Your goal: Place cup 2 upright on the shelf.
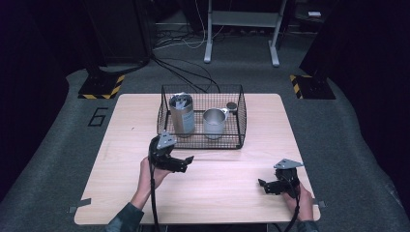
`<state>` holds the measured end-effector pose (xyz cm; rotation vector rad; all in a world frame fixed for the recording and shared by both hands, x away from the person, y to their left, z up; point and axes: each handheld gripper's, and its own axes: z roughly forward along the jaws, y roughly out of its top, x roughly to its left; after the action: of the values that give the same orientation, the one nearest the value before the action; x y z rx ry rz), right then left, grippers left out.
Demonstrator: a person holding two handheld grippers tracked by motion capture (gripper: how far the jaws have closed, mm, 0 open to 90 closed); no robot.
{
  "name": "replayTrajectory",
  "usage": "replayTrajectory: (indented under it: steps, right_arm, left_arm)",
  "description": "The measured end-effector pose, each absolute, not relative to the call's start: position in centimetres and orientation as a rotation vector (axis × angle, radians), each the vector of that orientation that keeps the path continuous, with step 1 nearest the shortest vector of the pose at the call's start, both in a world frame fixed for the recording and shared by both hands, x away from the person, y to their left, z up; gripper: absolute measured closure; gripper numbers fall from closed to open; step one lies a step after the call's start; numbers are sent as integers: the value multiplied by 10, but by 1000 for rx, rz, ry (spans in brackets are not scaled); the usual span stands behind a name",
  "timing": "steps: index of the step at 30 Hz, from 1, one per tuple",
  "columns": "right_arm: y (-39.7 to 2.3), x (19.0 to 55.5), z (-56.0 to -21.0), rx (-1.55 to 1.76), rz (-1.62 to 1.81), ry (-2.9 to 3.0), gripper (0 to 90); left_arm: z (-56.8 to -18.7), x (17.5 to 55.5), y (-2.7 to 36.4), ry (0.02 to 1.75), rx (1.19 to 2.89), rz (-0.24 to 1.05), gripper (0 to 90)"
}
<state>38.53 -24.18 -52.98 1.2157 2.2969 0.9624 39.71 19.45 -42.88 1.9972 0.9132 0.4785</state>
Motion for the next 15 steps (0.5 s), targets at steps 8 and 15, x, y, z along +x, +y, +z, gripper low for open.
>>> replayTrajectory:
  steps: [8,15]
  right_arm:
    - [-242,385,-530,1219,960,2295,0]
    - [-242,385,-530,1220,961,2294,0]
  left_arm:
    - [-466,380,232,1040,1995,478,1]
    - [-498,374,260,1177,1948,440,2]
